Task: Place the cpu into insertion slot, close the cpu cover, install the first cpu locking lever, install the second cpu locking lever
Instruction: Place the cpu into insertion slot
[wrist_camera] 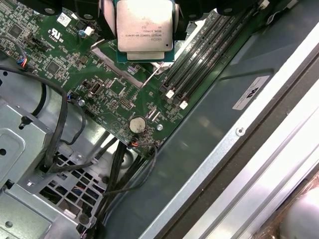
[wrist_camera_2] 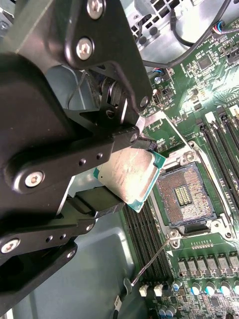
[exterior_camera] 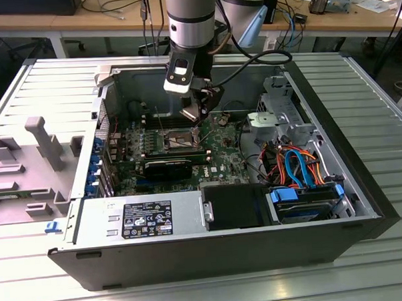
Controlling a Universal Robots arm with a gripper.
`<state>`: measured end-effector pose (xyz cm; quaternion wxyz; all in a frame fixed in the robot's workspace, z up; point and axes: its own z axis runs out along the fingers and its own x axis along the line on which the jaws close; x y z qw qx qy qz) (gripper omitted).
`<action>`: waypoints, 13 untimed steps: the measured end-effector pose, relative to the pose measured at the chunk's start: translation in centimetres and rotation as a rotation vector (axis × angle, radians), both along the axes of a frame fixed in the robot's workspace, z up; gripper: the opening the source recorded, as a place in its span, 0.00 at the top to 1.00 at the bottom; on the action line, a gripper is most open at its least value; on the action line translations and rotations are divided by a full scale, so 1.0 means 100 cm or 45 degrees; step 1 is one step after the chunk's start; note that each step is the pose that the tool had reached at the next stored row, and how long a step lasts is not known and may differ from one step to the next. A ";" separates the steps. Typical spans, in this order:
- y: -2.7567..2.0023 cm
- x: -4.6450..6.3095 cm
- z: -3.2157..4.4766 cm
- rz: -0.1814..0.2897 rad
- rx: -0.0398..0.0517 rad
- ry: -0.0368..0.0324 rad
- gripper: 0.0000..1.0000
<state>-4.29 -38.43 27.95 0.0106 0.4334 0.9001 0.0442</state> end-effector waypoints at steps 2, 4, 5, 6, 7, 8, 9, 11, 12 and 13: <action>0.0000 0.000 -0.0001 -0.001 0.000 0.0000 0.45; 0.0000 0.000 -0.0015 -0.012 0.000 -0.0001 0.45; 0.0000 0.000 -0.0016 -0.013 0.000 -0.0001 0.45; 0.0000 0.000 -0.0016 -0.013 0.000 -0.0001 0.45; 0.0000 0.000 -0.0017 -0.014 0.000 -0.0001 0.45; 0.0000 0.000 -0.0018 -0.015 0.000 -0.0001 0.45; 0.0000 0.000 -0.0018 -0.016 0.000 -0.0001 0.45; 0.0000 0.000 -0.0019 -0.017 0.000 -0.0001 0.45; 0.0000 0.000 -0.0019 -0.017 0.000 -0.0001 0.45; 0.0000 0.000 -0.0019 -0.018 0.000 -0.0001 0.45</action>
